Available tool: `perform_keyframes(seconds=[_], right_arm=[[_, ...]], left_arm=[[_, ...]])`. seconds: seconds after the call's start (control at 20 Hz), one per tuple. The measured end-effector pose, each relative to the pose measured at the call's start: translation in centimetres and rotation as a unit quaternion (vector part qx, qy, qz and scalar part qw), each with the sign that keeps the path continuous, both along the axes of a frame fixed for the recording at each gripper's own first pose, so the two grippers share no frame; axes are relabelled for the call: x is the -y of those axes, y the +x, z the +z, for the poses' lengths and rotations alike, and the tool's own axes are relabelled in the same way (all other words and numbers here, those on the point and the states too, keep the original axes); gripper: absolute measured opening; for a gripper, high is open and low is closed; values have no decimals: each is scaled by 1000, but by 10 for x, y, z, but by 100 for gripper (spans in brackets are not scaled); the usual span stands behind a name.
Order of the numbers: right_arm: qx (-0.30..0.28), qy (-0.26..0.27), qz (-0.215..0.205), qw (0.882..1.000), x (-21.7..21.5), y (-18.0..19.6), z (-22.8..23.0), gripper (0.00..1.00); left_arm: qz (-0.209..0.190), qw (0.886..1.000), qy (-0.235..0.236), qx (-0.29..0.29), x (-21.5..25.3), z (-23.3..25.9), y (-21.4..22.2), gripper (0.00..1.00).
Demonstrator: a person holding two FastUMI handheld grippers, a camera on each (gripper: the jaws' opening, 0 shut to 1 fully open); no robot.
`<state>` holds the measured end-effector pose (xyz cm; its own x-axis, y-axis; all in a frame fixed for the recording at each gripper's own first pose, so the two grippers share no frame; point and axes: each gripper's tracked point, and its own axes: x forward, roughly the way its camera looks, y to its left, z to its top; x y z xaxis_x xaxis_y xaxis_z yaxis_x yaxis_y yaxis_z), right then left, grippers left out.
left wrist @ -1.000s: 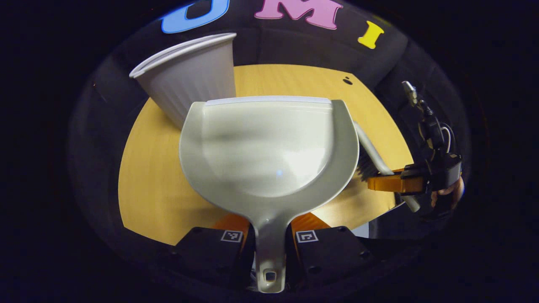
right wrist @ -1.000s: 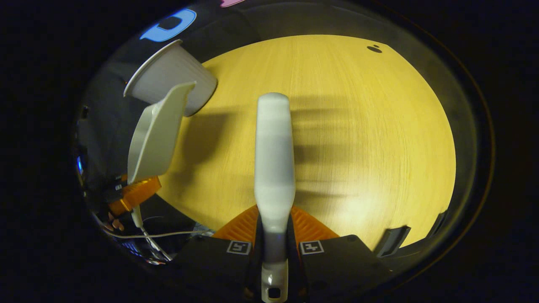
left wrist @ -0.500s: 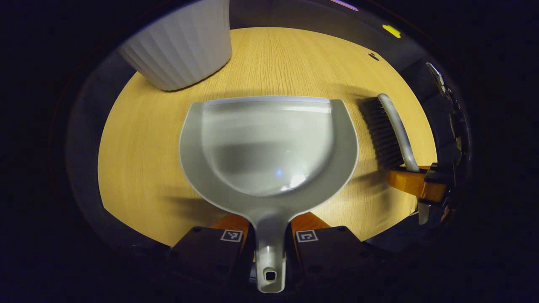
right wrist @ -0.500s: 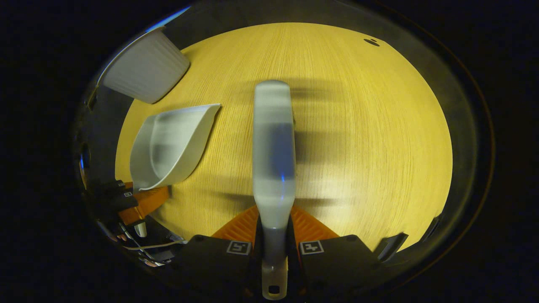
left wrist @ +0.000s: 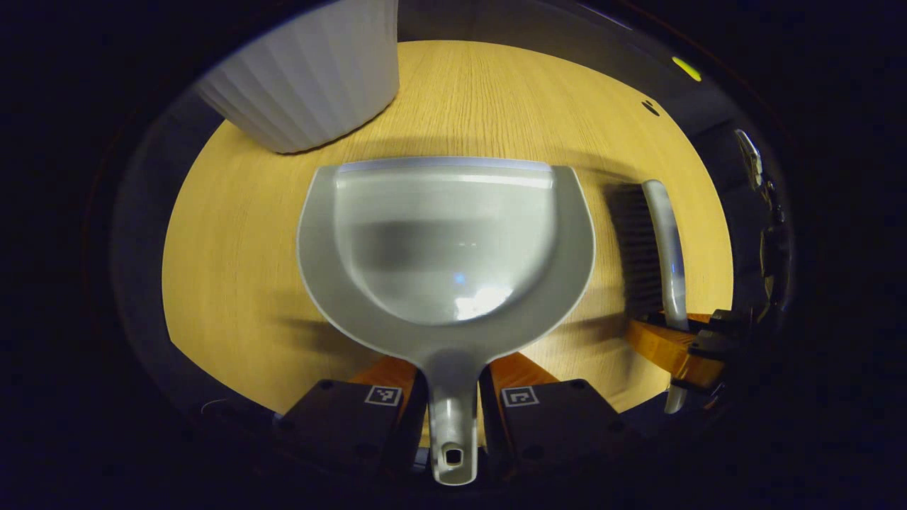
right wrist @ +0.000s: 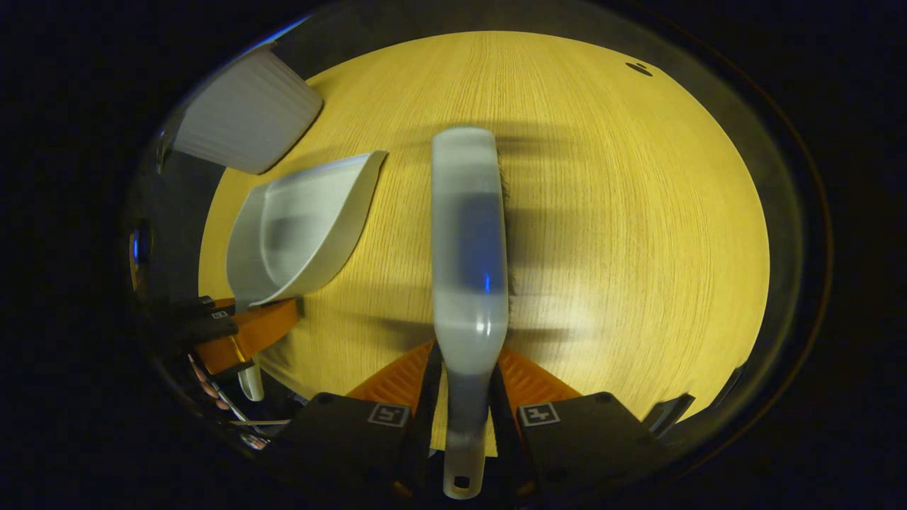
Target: Pick up the small broom and dustpan from the desktop, sweep the trash into the dustpan with the broom, and then empty the trash into the garbage bin.
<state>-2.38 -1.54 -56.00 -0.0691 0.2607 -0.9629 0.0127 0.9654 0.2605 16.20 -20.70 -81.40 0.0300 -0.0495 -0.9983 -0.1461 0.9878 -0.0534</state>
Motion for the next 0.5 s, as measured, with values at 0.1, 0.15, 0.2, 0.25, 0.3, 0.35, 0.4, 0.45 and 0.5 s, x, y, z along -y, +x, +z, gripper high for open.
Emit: perform_keyframes(seconds=[0.1, 0.15, 0.2, 0.25, 0.3, 0.35, 0.4, 0.45, 0.5], right_arm=[[7, 3, 4, 1000, -2, 1, 3, 56], [10, 6, 8, 1000, -2, 1, 8, 50], [12, 10, 10, 1000, -3, 2, 14, 67], [18, 13, 12, 1000, -2, 4, 23, 67], [27, 18, 10, 999, -3, 7, 31, 82], [37, 22, 8, 999, -2, 9, 40, 85], [51, 21, 5, 998, 1, 12, 50, 94], [67, 21, 2, 998, 5, 16, 63, 86], [85, 22, -4, 996, 8, 18, 77, 96]], left_arm=[[1, 1000, -6, 4, 4, 4, 1, 65], [-2, 1000, -4, 2, 3, 6, 0, 79], [-5, 1000, 3, 1, 1, 10, -1, 82], [-7, 1000, 9, 6, 0, 15, -2, 83], [-7, 1000, 10, 14, 0, 23, -3, 83], [-3, 1000, 3, 21, 1, 34, -5, 83], [-2, 999, -7, 33, 3, 47, -7, 83], [-4, 999, -13, 45, 6, 62, -10, 83], [-8, 998, -15, 60, 6, 79, -13, 83]])
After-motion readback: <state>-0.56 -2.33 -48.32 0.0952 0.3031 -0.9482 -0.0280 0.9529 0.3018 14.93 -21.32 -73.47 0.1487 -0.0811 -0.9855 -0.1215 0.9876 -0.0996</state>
